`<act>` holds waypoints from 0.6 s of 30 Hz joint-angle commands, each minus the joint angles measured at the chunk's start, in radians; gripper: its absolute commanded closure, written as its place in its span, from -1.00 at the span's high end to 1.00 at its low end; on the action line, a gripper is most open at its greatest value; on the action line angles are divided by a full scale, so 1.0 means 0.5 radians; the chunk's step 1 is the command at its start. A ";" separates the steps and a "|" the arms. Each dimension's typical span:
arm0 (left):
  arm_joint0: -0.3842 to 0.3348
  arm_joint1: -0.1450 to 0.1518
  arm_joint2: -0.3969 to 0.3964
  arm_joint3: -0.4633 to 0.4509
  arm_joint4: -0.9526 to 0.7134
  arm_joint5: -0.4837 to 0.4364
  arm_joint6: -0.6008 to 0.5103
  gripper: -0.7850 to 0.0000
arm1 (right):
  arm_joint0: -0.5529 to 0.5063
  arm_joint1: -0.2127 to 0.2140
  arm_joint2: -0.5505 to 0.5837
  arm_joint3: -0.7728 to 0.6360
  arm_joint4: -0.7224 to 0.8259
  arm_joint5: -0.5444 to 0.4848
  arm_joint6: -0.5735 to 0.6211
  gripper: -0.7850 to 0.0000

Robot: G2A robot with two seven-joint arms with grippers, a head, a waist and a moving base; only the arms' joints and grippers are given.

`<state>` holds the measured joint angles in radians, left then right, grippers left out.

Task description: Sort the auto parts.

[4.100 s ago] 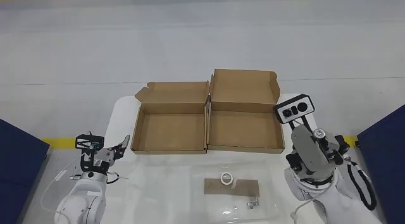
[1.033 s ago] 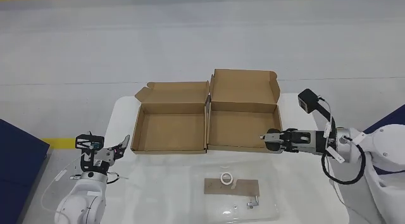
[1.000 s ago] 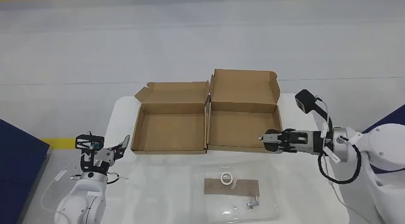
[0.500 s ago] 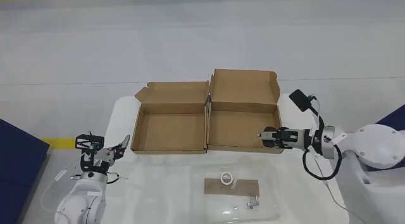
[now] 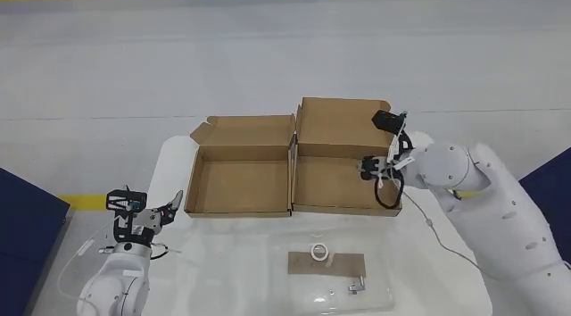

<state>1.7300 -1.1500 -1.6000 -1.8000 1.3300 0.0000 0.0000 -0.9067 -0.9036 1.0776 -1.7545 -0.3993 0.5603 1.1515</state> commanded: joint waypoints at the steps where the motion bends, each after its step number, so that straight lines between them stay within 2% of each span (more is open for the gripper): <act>1: 0.000 0.000 0.000 0.000 0.000 0.000 0.000 1.00 | 0.099 -0.030 -0.116 0.117 -0.016 0.006 -0.016 -1.00; 3: 0.000 0.000 0.000 0.000 0.000 0.000 0.000 1.00 | 0.173 -0.053 -0.219 0.209 -0.102 -0.007 -0.034 -1.00; 15: 0.000 0.000 0.000 0.000 0.000 0.000 0.000 1.00 | 0.160 -0.055 -0.226 0.219 -0.110 -0.019 -0.061 -1.00; 18: 0.000 0.000 0.000 0.000 0.000 0.000 0.000 1.00 | 0.190 -0.075 -0.317 0.293 -0.252 0.024 -0.127 -1.00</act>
<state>1.7300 -1.1500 -1.6000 -1.8000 1.3300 0.0000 0.0000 -0.8233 -0.9354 0.9418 -1.6226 -0.4937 0.5579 1.0980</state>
